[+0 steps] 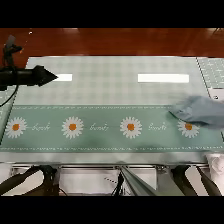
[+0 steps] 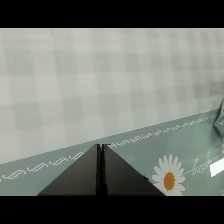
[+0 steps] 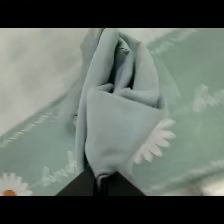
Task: Fold the shirts.
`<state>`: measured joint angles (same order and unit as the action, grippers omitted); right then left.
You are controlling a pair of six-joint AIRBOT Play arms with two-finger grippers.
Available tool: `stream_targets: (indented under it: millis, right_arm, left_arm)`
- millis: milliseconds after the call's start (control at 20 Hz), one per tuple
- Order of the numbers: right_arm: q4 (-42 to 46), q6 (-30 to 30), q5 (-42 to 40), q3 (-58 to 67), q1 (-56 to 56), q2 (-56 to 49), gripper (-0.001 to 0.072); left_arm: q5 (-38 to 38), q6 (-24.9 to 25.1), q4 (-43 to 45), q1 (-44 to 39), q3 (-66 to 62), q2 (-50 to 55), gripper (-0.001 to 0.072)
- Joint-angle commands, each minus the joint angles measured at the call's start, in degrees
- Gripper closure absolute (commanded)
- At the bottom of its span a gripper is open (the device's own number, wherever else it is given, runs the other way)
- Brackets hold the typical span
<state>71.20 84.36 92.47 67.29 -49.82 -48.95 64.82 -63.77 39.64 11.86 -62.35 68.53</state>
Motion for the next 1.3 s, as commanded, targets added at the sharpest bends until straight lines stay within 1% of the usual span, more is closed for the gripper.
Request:
stream_targets:
  millis: [0, 50, 150, 200, 300, 450, 600, 700, 750, 800, 850, 900, 950, 1000, 1100, 1150, 1250]
  right_arm:
    - [20.6, 2.6, 11.2, 2.1, -11.1, 1.1, 0.0673]
    - [24.7, 3.3, 11.3, 2.4, -12.9, 1.9, 0.0674]
    - [36.6, 4.5, 11.2, 2.4, -15.1, 4.2, 0.0673]
    - [40.6, 5.0, 10.7, 2.4, -15.6, 5.3, 0.0673]
    - [43.6, 5.0, 10.5, 2.4, -16.2, 6.7, 0.0673]
    - [46.4, 4.7, 13.3, 2.4, -16.2, 6.7, 0.0673]
    - [51.8, 3.3, 13.9, 2.4, -16.2, 8.3, 0.0672]
    - [58.0, 3.5, 13.4, 2.4, -16.2, 10.2, 0.0672]
    - [58.8, 3.6, 12.7, 2.4, -16.2, 11.1, 0.0671]
    - [58.8, 3.6, 12.2, 2.4, -16.2, 11.7, 0.0617]
    - [58.8, 3.8, 12.2, 2.4, -16.2, 11.9, 0.0485]
    - [58.7, 4.3, 12.2, 2.4, -16.2, 11.9, 0.0367]
    - [58.4, 4.6, 12.1, 2.4, -16.2, 11.9, 0.0303]
    - [58.4, 4.6, 12.0, 2.4, -16.2, 11.9, 0.0290]
    - [58.1, 5.0, 10.5, 2.4, -16.2, 11.9, 0.0290]
    - [56.6, 5.3, 9.3, 2.4, -16.1, 11.8, 0.0292]
    - [47.6, 5.2, 5.9, 2.4, -16.1, 11.0, 0.0300]
  left_arm:
    - [-2.0, 3.9, -0.2, -1.7, 0.4, 4.4, 0.0686]
    - [-3.0, 4.5, -0.2, -2.2, 0.4, 5.5, 0.0686]
    - [-4.4, 5.7, -0.2, -2.6, 0.4, 7.5, 0.0685]
    - [-5.3, 6.3, -0.2, -2.9, 0.4, 8.5, 0.0685]
    - [-7.6, 6.3, -0.2, -3.0, 0.4, 9.9, 0.0686]
    - [-11.8, 6.3, -0.2, -3.0, 0.4, 10.8, 0.0686]
    - [-13.3, 6.4, -0.2, -3.0, 0.2, 10.8, 0.0685]
    - [-13.3, 7.7, -0.2, -3.0, 0.2, 10.8, 0.0686]
    - [-13.3, 7.8, -0.2, -3.0, 0.2, 10.8, 0.0686]
    - [-13.4, 7.8, -0.2, -3.0, 0.2, 10.8, 0.0685]
    - [-13.4, 7.8, -0.2, -3.0, 0.2, 10.8, 0.0686]
    - [-13.4, 7.9, -0.2, -3.0, 0.2, 10.8, 0.0685]
    - [-13.5, 7.9, -0.2, -3.0, 0.2, 10.8, 0.0685]
    - [-13.5, 7.9, -0.2, -3.0, 0.2, 10.8, 0.0685]
    - [-13.4, 9.0, -0.2, -2.9, 0.2, 10.7, 0.0685]
    - [-13.2, 9.0, -0.2, -2.9, -0.1, 10.7, 0.0686]
    - [-11.4, 8.9, -0.2, -2.9, -1.8, 10.6, 0.0686]
